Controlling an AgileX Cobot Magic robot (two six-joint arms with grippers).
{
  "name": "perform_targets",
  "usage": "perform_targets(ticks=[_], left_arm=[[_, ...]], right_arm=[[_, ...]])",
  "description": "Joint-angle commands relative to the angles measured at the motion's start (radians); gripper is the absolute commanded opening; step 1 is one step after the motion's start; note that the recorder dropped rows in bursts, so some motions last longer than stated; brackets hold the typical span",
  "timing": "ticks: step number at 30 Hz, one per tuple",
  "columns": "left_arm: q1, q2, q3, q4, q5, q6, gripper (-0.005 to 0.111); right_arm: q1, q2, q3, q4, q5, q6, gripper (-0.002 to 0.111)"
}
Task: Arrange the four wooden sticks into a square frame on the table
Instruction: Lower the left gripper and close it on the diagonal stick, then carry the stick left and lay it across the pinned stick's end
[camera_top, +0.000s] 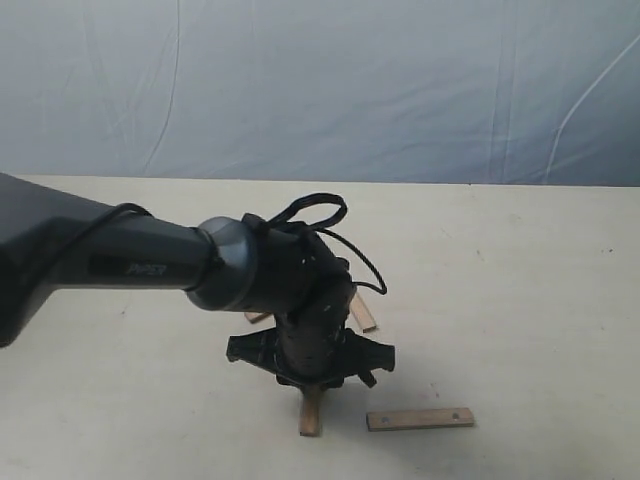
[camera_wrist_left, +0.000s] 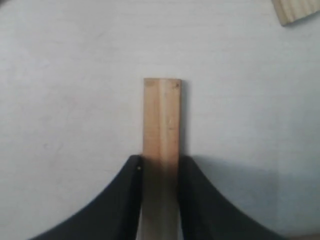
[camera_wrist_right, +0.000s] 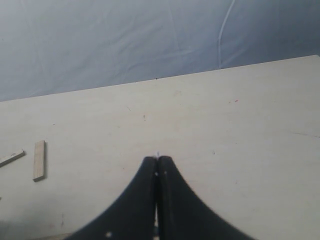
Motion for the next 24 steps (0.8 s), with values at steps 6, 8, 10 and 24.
perform_targets(ticks=[6,8,10,24], left_arm=[[0.089,-0.051,-0.031,-0.025,0.050,-0.028,0.000],[0.119,-0.076,-0.031,-0.023,0.045,-0.067,0.000],[0.147,-0.089,-0.031,-0.020,0.042,-0.105,0.000],[0.192,-0.035,-0.031,0.166,-0.077,-0.526,0.000]], right_arm=[[-0.005,-0.002,0.000,0.001,-0.004,-0.005,-0.001],[-0.005,-0.002,0.000,0.001,-0.004,-0.005,-0.001],[-0.005,-0.002,0.000,0.001,-0.004,-0.005,-0.001],[-0.005,-0.002,0.000,0.001,-0.006,-0.005,-0.001]])
